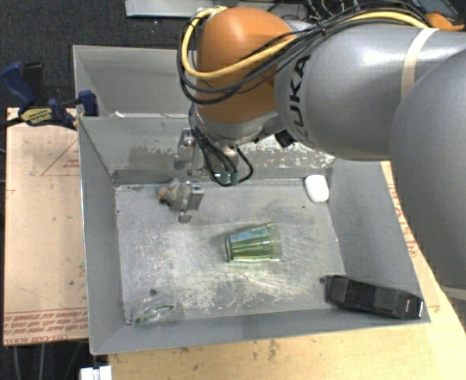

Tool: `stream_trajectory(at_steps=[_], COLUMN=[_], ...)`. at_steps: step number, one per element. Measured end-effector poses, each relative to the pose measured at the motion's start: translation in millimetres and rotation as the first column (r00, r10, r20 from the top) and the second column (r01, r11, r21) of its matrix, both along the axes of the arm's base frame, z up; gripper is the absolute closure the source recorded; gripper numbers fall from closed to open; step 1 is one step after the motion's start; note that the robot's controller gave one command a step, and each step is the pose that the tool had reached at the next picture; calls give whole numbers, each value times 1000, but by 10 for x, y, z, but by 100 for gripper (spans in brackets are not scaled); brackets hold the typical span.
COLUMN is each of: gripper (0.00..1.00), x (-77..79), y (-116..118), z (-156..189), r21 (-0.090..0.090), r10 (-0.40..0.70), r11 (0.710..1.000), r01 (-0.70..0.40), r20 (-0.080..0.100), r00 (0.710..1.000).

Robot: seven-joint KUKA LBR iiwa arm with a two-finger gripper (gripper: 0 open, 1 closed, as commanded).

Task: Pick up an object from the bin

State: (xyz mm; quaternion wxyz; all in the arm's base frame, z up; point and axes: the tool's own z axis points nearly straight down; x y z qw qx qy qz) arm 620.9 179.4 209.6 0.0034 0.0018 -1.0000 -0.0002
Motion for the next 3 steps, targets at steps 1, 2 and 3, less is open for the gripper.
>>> stream_trajectory(at_steps=[1, 2, 3], gripper=[0, 0, 0], x=[18, 29, -97], y=[-8, -11, -132], z=[49, 42, -60], r21=[1, 2, -1], r10=[-3, -5, -18], r11=[1000, 1000, 1000], r01=[3, 5, 18], r20=[8, 9, 2], r00=[1000, 1000, 1000])
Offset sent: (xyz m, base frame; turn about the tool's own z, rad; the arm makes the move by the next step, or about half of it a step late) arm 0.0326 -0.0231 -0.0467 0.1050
